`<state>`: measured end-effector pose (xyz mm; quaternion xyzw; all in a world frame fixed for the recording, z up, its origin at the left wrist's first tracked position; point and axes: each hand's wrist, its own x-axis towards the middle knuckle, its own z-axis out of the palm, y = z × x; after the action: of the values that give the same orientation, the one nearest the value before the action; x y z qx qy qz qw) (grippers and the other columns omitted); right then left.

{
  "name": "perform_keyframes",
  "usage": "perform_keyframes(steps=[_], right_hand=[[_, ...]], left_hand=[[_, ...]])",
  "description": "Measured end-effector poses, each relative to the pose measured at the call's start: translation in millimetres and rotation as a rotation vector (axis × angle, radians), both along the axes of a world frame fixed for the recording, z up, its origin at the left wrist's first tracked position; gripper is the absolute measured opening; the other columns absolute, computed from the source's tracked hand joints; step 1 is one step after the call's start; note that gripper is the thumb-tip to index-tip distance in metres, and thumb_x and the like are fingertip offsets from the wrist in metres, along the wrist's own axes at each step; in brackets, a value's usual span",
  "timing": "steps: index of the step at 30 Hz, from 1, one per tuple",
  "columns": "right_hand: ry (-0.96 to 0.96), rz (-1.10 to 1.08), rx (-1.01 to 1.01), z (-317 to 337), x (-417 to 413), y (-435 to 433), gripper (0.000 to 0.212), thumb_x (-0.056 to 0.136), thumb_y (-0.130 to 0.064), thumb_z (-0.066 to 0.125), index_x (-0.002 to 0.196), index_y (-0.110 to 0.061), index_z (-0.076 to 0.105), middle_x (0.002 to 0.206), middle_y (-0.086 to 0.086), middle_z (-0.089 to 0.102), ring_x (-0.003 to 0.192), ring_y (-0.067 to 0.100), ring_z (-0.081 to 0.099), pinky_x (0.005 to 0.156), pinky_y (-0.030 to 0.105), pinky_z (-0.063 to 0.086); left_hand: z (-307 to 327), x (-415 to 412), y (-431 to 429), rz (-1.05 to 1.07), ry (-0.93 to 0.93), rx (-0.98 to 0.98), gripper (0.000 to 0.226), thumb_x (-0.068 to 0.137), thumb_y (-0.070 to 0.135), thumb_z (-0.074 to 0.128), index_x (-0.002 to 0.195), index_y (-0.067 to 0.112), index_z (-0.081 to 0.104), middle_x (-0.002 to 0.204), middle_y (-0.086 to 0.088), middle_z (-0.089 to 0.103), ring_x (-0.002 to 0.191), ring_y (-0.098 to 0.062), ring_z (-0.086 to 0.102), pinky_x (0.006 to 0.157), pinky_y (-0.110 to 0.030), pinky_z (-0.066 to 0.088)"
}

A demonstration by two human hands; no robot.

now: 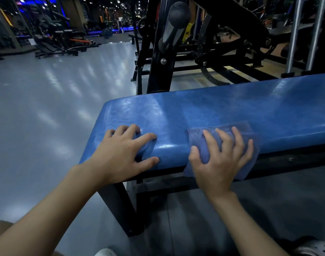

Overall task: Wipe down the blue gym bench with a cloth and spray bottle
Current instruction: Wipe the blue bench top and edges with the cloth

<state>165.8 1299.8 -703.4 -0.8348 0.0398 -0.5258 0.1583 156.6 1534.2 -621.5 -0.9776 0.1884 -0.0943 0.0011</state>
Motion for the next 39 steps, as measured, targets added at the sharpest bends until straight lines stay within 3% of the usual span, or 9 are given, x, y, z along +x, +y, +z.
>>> perform_keyframes(steps=[4,8,15,21,26,29,33,36,39], right_hand=[[-0.006,0.092,-0.086,-4,-5,18,0.042,0.086,-0.051,0.054,0.108,-0.021,0.073,0.119,0.010,0.065,0.127,0.041,0.048,0.109,0.064,0.020],[-0.069,0.134,-0.206,-11,4,-23,0.036,0.091,-0.048,0.053,0.110,-0.021,0.067,0.118,0.011,0.066,0.122,0.037,0.053,0.108,0.059,0.027],[-0.035,-0.060,0.101,-7,8,-27,0.033,0.081,-0.033,0.058,0.106,-0.016,0.070,0.118,0.012,0.063,0.127,0.039,0.047,0.111,0.062,0.021],[-0.055,0.127,-0.165,-3,8,-42,0.033,0.089,-0.038,0.052,0.104,-0.017,0.071,0.113,0.010,0.067,0.119,0.033,0.056,0.107,0.059,0.028],[-0.093,0.001,-0.038,-8,24,-110,0.035,0.091,-0.032,0.047,0.103,-0.009,0.070,0.112,0.014,0.066,0.121,0.034,0.053,0.108,0.059,0.026],[-0.063,-0.028,0.046,-7,20,-92,0.032,0.087,-0.030,0.052,0.106,-0.013,0.070,0.118,0.010,0.065,0.126,0.034,0.049,0.111,0.059,0.021],[-0.057,0.131,-0.108,-8,16,-98,0.031,0.091,-0.034,0.050,0.109,-0.017,0.070,0.120,0.008,0.065,0.125,0.032,0.051,0.110,0.058,0.022],[-0.086,0.219,-0.240,-7,23,-134,0.029,0.091,-0.034,0.054,0.113,-0.018,0.063,0.116,0.010,0.066,0.121,0.031,0.054,0.108,0.055,0.027],[-0.102,0.147,-0.166,-9,30,-174,0.029,0.091,-0.030,0.052,0.109,-0.014,0.068,0.114,0.011,0.067,0.120,0.031,0.055,0.107,0.054,0.029]], left_hand=[[-2,2,-7,-0.020,-0.039,-0.003,0.065,0.080,0.081,0.031,0.129,0.041,0.046,0.121,0.005,0.048,0.113,-0.023,0.049,0.097,-0.048,0.037],[-3,5,-26,-0.123,-0.048,0.013,0.062,0.085,0.073,0.032,0.130,0.033,0.047,0.133,0.011,0.047,0.124,-0.017,0.046,0.099,-0.044,0.036],[-5,10,-50,-0.176,-0.090,0.002,0.062,0.086,0.071,0.035,0.130,0.029,0.050,0.128,0.005,0.052,0.118,-0.023,0.050,0.094,-0.047,0.040],[1,17,-70,-0.184,-0.079,0.029,0.059,0.082,0.071,0.039,0.121,0.027,0.052,0.123,0.008,0.052,0.112,-0.021,0.051,0.092,-0.044,0.040],[3,26,-95,-0.235,-0.055,0.006,0.060,0.084,0.069,0.041,0.125,0.027,0.051,0.131,0.005,0.050,0.121,-0.020,0.048,0.099,-0.043,0.039],[2,29,-121,-0.198,-0.079,0.056,0.058,0.083,0.071,0.039,0.116,0.026,0.053,0.116,0.004,0.054,0.106,-0.024,0.052,0.091,-0.042,0.042],[0,30,-132,-0.144,-0.147,0.070,0.055,0.080,0.072,0.044,0.105,0.024,0.054,0.099,0.004,0.051,0.090,-0.025,0.052,0.081,-0.041,0.042],[1,27,-142,-0.129,-0.149,0.051,0.056,0.081,0.071,0.043,0.108,0.024,0.056,0.110,0.003,0.054,0.098,-0.025,0.054,0.085,-0.042,0.043],[-1,20,-165,-0.161,-0.157,0.004,0.058,0.083,0.069,0.043,0.117,0.024,0.057,0.120,0.005,0.057,0.109,-0.022,0.055,0.088,-0.043,0.044]])
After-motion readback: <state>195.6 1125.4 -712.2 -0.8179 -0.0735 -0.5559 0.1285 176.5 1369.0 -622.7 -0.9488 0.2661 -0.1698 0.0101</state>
